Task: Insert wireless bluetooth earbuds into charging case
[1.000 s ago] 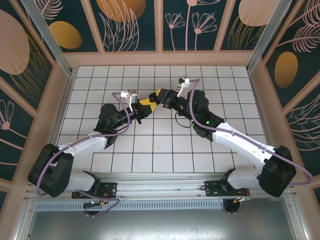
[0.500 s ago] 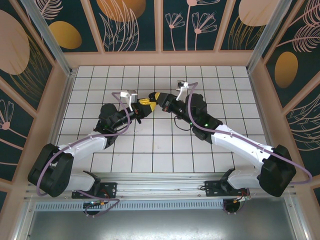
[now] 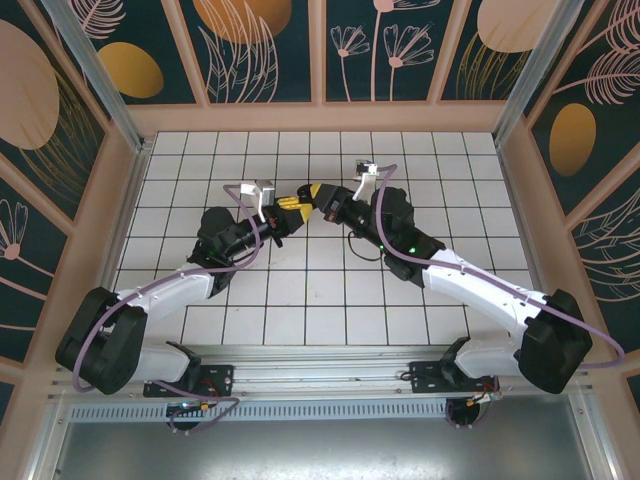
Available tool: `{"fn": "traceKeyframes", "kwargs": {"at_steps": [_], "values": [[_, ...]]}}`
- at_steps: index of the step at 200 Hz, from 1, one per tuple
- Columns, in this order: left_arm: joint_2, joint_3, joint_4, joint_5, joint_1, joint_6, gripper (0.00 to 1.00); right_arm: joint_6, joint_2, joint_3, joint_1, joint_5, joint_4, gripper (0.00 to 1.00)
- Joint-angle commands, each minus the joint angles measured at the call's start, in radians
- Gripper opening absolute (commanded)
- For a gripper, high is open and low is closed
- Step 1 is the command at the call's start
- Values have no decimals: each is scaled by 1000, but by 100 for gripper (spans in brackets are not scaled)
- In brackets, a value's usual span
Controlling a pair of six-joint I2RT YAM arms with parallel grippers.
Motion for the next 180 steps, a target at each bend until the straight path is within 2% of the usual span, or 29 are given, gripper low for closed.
{"fn": "traceKeyframes", "kwargs": {"at_steps": [1, 85, 180], "values": [[-20, -4, 51, 12, -9, -7, 3, -4, -16, 36, 6, 34, 48, 11], [-31, -14, 47, 11, -9, -7, 3, -30, 20, 81, 3, 31, 24, 11], [-50, -6, 41, 12, -9, -7, 3, -17, 35, 31, 4, 26, 18, 11]]}}
